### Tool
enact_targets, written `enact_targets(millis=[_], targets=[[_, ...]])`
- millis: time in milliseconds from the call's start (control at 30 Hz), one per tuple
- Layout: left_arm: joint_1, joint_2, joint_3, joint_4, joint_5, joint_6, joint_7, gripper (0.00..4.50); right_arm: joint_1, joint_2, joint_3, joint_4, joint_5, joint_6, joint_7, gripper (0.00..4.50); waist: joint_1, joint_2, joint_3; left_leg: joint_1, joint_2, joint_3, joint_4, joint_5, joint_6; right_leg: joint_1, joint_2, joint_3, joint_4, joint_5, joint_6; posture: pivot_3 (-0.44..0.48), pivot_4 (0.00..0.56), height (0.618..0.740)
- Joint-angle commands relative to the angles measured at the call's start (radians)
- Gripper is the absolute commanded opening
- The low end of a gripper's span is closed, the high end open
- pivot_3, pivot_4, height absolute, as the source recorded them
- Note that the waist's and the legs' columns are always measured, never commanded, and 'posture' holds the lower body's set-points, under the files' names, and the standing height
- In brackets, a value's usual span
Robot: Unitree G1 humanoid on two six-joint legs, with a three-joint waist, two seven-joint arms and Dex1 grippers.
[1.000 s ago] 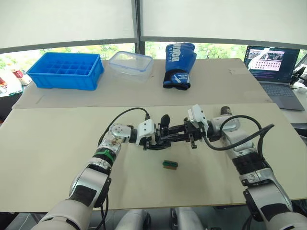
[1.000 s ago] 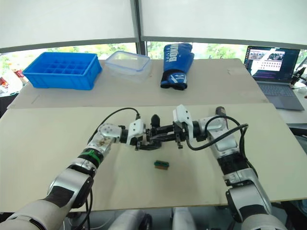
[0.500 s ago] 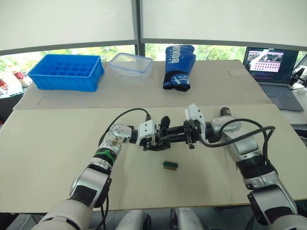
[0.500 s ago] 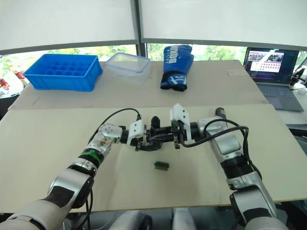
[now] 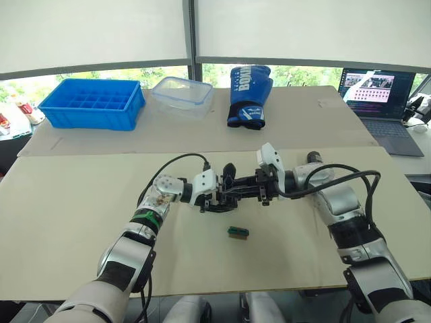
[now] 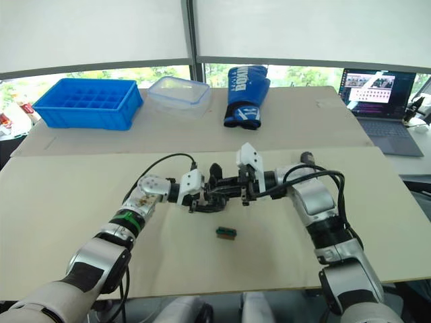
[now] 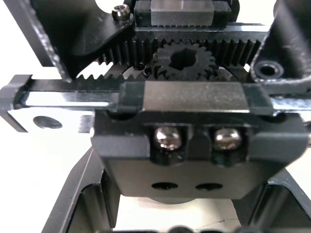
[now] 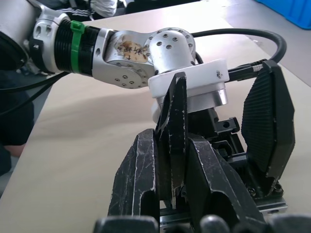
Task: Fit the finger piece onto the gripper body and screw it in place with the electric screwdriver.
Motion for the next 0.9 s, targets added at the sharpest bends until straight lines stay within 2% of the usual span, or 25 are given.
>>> enact_targets(millis=[33,233,467,733,867,900], targets=[[-0.013,-0.002,0.019,-0.043,-0.027,-0.019,-0.028,2.37,0.075,-0.055,0.069,0.106,-0.143,0.014,-0.067,0.35,0.0,0.0,0.0,0.0,0.0,0.0,0.0,0.0,0.0,0.0,0.0,0.0,0.0,0.0,0.0,0.0,0.15,0.74],[-0.013,0.005,0.02,-0.044,-0.027,-0.019,-0.03,2.37,0.045,-0.073,0.141,0.163,-0.187,-0.077,-0.023,0.35,-0.002,0.0,0.0,0.0,0.0,0.0,0.0,0.0,0.001,0.0,0.0,0.0,-0.001,0.0,0.0,0.0,0.15,0.74],[-0.019,0.009,0.02,-0.039,-0.025,-0.021,-0.027,2.37,0.034,-0.073,0.156,0.166,-0.177,-0.066,-0.024,0.35,-0.005,0.0,-0.001,0.001,0.0,0.0,0.0,0.0,0.001,0.001,0.0,0.0,-0.001,0.0,0.0,0.0,0.15,0.74],[-0.019,0.003,0.017,-0.037,-0.024,-0.024,-0.027,2.37,0.039,-0.076,0.134,0.169,-0.181,-0.097,-0.048,0.35,-0.005,0.0,-0.001,0.001,0.0,0.0,0.0,0.0,0.001,0.001,0.0,0.0,-0.001,0.0,0.0,0.0,0.15,0.74],[-0.022,0.002,0.017,-0.035,-0.023,-0.023,-0.027,2.37,0.035,-0.035,0.061,0.115,-0.108,-0.159,-0.06,0.35,-0.005,0.0,-0.001,0.001,0.0,0.0,0.0,0.0,0.001,0.001,0.0,0.0,-0.001,0.0,0.0,0.0,0.15,0.74],[-0.023,0.002,0.017,-0.033,-0.023,-0.023,-0.028,2.37,0.027,-0.03,0.035,0.075,-0.062,-0.12,-0.058,0.85,-0.005,0.0,-0.001,0.001,0.0,0.0,0.0,0.0,0.001,0.001,0.001,0.0,-0.001,0.0,0.0,0.0,0.15,0.74]])
